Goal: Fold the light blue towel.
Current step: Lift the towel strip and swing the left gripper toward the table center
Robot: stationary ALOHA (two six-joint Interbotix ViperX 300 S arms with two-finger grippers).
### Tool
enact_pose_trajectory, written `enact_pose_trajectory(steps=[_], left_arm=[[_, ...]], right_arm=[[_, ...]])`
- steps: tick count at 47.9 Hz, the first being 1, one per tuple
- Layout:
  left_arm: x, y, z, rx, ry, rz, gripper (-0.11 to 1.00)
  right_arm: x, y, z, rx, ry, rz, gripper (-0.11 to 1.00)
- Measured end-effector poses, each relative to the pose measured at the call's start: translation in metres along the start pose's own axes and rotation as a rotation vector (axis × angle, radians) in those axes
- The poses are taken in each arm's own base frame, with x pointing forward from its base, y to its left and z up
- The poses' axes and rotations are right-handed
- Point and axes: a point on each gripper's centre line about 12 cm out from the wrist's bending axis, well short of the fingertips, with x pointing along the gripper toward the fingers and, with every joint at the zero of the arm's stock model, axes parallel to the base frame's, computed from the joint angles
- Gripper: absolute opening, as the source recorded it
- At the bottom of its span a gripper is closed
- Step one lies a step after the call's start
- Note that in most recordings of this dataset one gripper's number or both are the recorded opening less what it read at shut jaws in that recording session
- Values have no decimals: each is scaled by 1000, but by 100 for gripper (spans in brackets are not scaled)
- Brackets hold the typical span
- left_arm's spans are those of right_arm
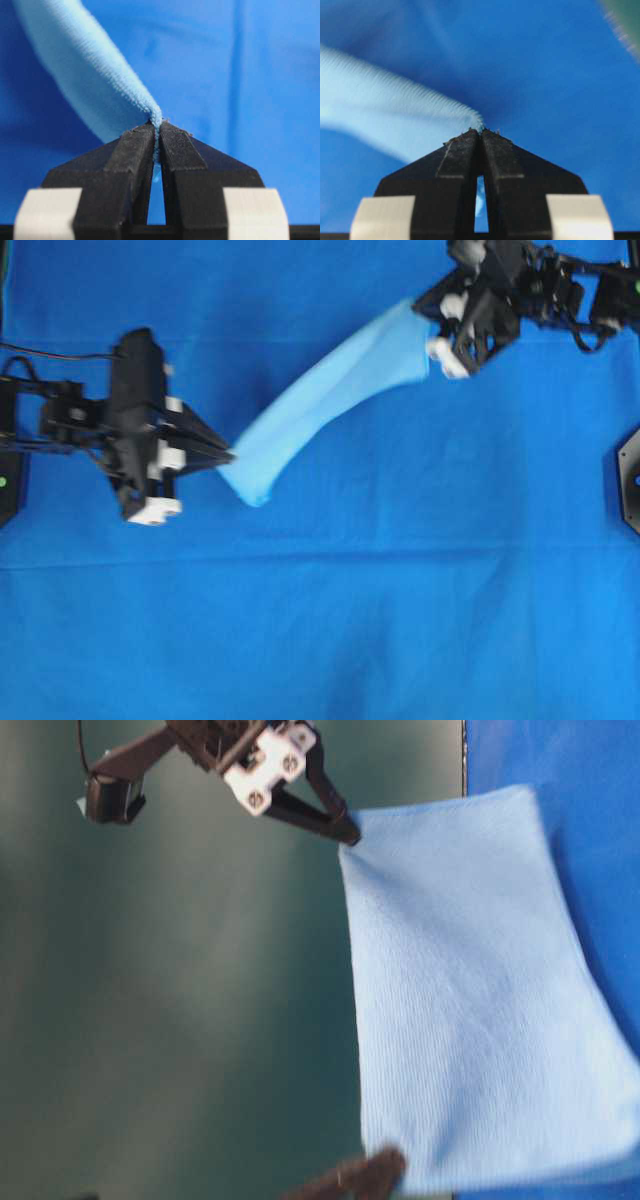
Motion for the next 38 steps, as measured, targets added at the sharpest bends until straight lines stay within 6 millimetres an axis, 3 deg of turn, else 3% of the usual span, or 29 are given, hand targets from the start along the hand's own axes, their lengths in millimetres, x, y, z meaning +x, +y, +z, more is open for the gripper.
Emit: enact_pose_trajectory(steps=[16,30,38], left_arm=[[63,-38,48,126,-24,-65,2],[109,-61,63,158,-22,-96,1],[117,-66,69,163,-31,-102,1]], right_arm=[[29,-21,24,-25,-12,-58,2],[38,-22,40,-66,-40,-67,2],[39,-22,41,-67,-41,-66,2]])
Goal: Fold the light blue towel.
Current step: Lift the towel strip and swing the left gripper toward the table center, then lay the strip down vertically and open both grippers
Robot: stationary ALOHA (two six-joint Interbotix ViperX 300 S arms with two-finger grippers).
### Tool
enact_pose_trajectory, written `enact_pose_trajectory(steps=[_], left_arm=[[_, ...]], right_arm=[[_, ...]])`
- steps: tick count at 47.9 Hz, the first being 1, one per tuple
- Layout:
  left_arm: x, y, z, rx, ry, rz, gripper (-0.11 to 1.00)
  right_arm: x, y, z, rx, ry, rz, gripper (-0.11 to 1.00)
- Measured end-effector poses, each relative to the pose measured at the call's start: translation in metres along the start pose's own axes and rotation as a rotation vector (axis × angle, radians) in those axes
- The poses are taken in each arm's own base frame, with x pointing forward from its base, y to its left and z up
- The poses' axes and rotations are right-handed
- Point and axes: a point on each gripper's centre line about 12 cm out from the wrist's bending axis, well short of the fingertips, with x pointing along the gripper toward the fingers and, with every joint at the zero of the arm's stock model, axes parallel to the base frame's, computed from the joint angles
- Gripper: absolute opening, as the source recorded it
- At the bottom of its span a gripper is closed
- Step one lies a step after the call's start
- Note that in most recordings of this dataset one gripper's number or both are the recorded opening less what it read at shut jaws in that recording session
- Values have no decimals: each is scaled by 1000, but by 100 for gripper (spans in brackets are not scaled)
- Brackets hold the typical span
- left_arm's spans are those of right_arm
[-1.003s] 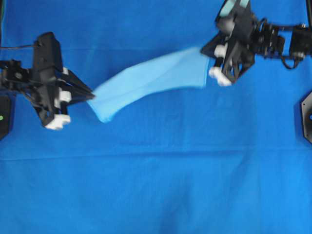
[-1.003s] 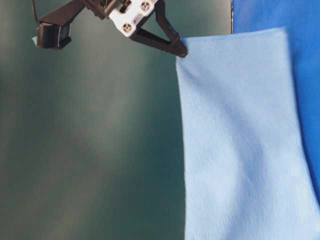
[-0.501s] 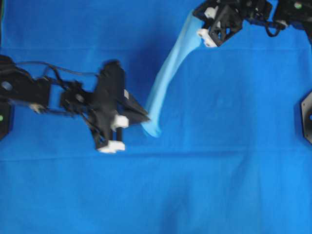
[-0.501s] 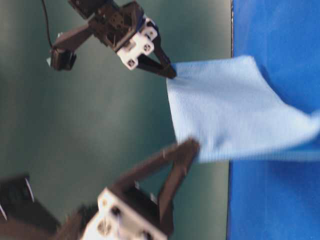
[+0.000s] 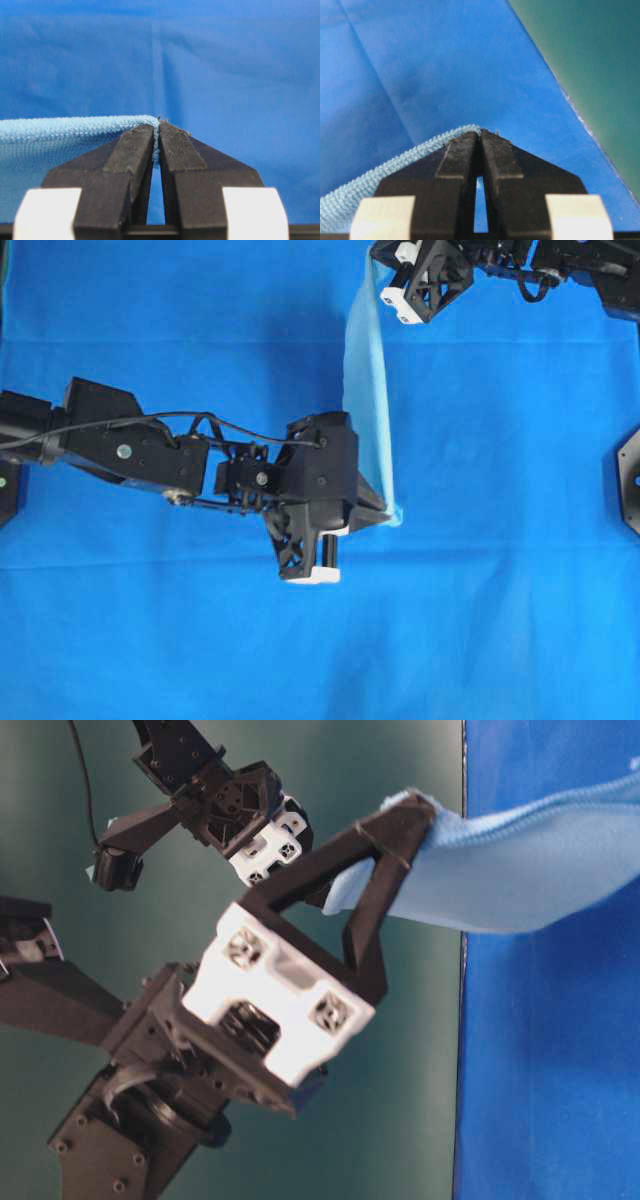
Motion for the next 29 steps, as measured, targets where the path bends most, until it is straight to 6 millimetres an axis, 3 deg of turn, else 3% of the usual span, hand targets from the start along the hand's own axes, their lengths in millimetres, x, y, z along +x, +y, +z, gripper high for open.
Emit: enact_pose_trajectory(steps=[10,22,29], left_arm=[[12,-3,10,4,-52,-7,2],[53,-9,19,17,-88,-18,2],[72,-12,15,35,-82,-22,1]], right_arm=[[-14,-4,-11,4,18,-10,2],[-54,-14,-36,21,39,-39,2],[-67,-16,-50,28,59,-49,2]])
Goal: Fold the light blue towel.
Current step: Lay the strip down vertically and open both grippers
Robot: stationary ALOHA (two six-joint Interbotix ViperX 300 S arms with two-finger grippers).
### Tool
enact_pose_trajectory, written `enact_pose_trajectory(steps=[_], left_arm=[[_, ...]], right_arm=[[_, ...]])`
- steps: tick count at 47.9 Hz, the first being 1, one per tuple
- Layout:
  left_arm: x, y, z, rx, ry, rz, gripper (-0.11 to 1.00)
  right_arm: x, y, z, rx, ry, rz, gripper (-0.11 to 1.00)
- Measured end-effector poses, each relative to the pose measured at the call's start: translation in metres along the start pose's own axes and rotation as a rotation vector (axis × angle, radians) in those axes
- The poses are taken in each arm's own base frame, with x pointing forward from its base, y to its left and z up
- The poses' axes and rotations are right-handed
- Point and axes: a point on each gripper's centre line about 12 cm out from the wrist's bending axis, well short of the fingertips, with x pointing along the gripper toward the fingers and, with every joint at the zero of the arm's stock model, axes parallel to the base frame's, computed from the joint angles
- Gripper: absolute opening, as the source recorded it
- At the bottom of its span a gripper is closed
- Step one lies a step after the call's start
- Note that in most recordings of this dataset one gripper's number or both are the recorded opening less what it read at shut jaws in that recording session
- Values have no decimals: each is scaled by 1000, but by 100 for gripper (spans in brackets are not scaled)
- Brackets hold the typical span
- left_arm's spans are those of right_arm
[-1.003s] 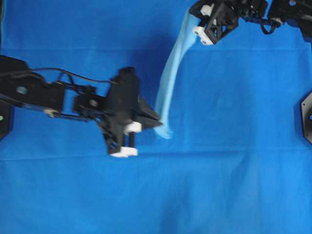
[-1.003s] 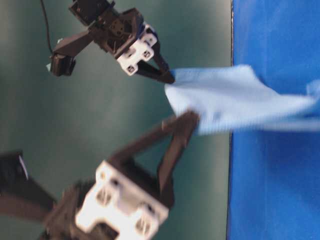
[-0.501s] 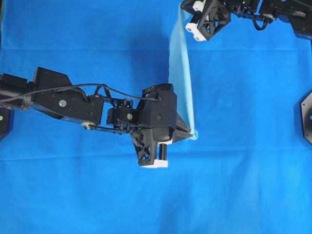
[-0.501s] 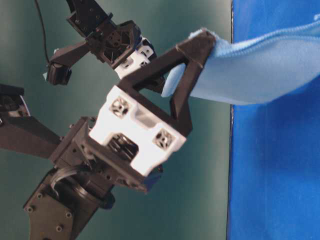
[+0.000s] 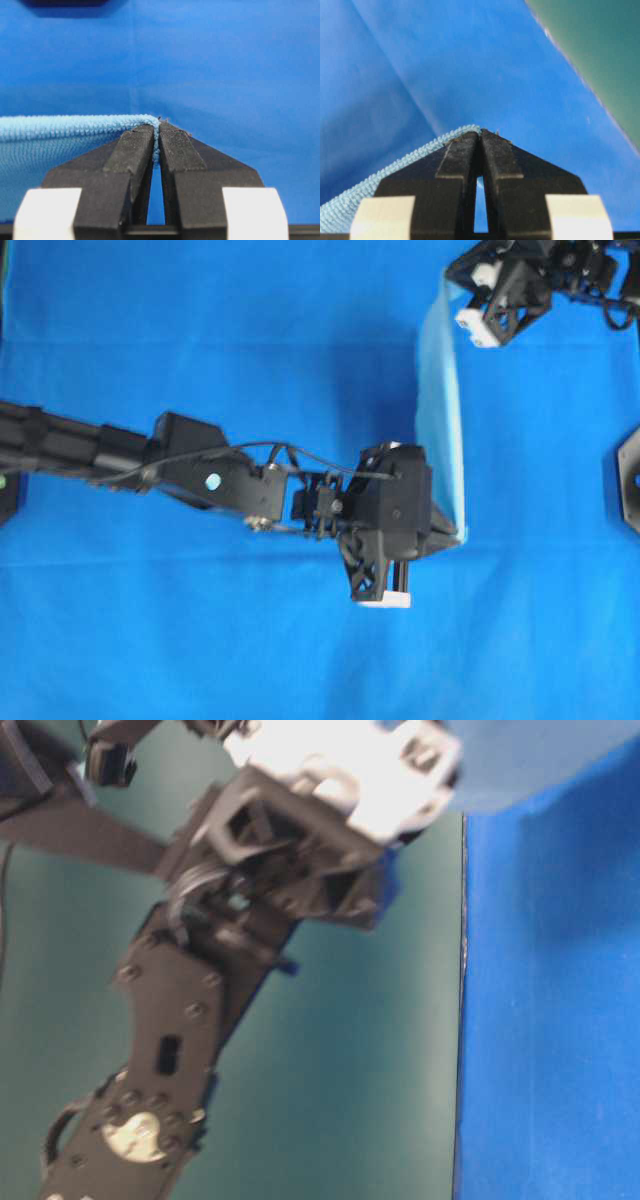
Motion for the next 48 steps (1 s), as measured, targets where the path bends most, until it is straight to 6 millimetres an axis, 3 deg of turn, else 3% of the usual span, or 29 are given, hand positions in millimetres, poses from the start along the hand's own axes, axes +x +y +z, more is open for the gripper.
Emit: enact_pose_trajectory(steps=[5,12,29,37,48], left_arm=[[2,-1,-6,1,9,-2,1],[-6,-4,-31,4,36,-7,1],[-56,-11,-85,-78,48,-20,1],[-66,-13,-102,-107,72,-23,2],[-67,-13,-104,-109,75,-22,2]], right_arm=[[4,0,-6,1,19,1,2],[29,10,-13,-14,54,27,2],[107,54,13,-84,54,112,2],[118,61,19,-94,49,122,2],[118,62,19,-96,49,123,2]])
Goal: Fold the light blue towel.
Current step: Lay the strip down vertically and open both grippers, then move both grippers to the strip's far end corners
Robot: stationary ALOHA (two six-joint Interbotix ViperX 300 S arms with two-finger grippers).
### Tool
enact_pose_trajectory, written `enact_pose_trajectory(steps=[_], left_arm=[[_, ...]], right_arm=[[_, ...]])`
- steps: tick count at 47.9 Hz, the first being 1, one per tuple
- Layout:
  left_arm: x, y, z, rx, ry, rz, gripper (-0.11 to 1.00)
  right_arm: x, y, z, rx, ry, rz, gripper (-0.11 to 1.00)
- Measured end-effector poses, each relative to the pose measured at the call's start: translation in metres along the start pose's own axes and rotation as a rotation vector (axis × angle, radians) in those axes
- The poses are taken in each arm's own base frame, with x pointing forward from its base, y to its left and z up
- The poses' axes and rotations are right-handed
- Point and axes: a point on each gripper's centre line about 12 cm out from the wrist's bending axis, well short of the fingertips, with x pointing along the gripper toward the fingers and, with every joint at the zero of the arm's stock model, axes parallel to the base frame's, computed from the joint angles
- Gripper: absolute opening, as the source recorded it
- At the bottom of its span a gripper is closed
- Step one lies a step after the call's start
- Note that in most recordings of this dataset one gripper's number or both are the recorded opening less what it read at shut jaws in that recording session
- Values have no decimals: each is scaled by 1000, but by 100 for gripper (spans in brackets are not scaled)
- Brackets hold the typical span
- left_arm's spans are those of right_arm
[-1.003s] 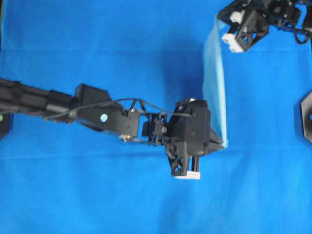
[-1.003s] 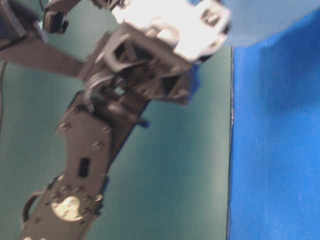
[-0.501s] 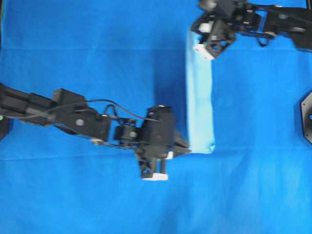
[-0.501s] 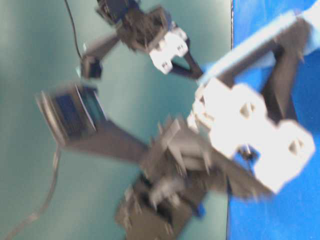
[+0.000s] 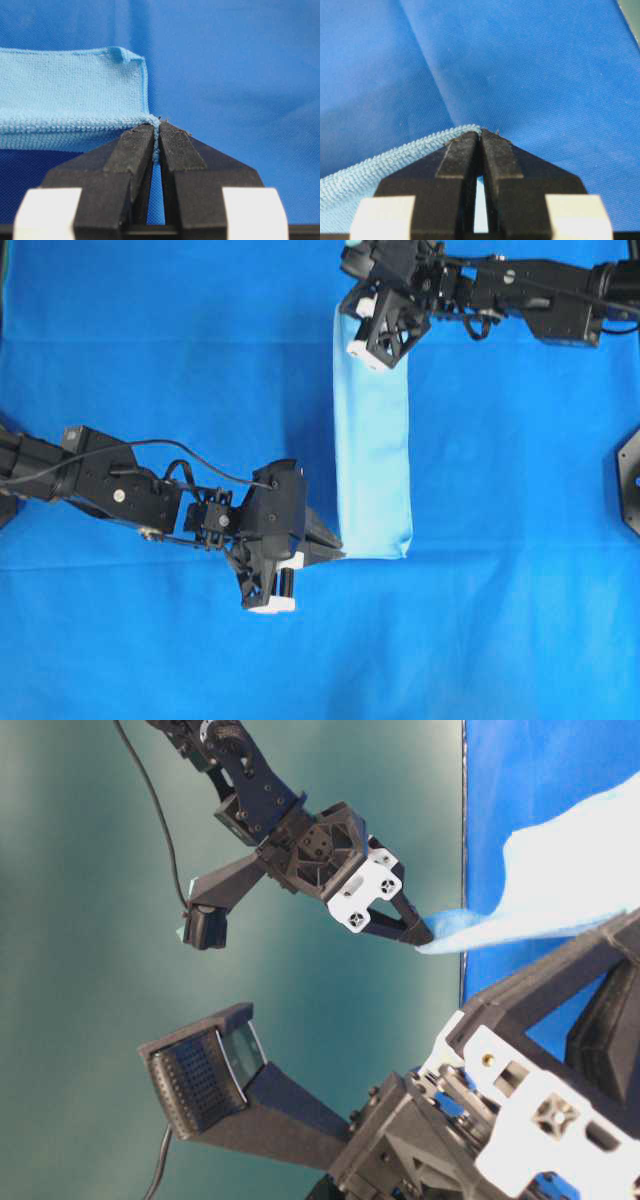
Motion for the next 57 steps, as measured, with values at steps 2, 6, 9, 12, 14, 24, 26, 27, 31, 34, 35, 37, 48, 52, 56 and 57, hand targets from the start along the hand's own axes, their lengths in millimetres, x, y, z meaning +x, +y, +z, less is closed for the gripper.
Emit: enact_pose_trajectory(steps=[2,6,9,12,14,24,26,27,31,34,35,37,48,52,56,57], left_arm=[[0,0,1,0,-2,0,2],[0,1,0,1,0,1,2],[0,1,0,1,-2,1,3],[0,1,0,-3,0,3,12],[0,1,0,-1,-2,1,24],[-1,1,-6,6,26,4,82],[-3,1,-9,5,43,6,87],[-4,2,-10,6,49,7,87],[-11,1,-8,6,62,8,84],[-19,0,-4,6,62,8,84],[-22,0,-2,6,61,7,84],[-27,0,3,5,49,6,84],[-57,-2,24,17,-21,-2,84],[-67,-1,28,26,-40,-1,85],[-77,3,25,28,-43,5,84],[-80,4,23,27,-45,8,84]], right_arm=[[0,0,0,0,0,0,2],[0,1,0,0,1,1,3],[-1,1,0,1,-2,1,16],[0,0,0,2,0,0,35],[0,-1,0,2,0,-2,48],[-1,-7,0,9,-1,-11,58],[-3,-6,1,8,-5,-10,58],[-4,-6,2,7,-10,-9,58],[-11,-4,7,5,-29,-6,58],[-17,-3,11,1,-44,-5,58],[-19,-3,12,-1,-49,-4,58],[-24,-1,14,-4,-58,-1,58],[-46,21,18,-56,-94,39,59],[-56,23,17,-62,-97,42,59],[-66,21,13,-57,-96,37,60],[-68,20,12,-55,-96,36,60]])
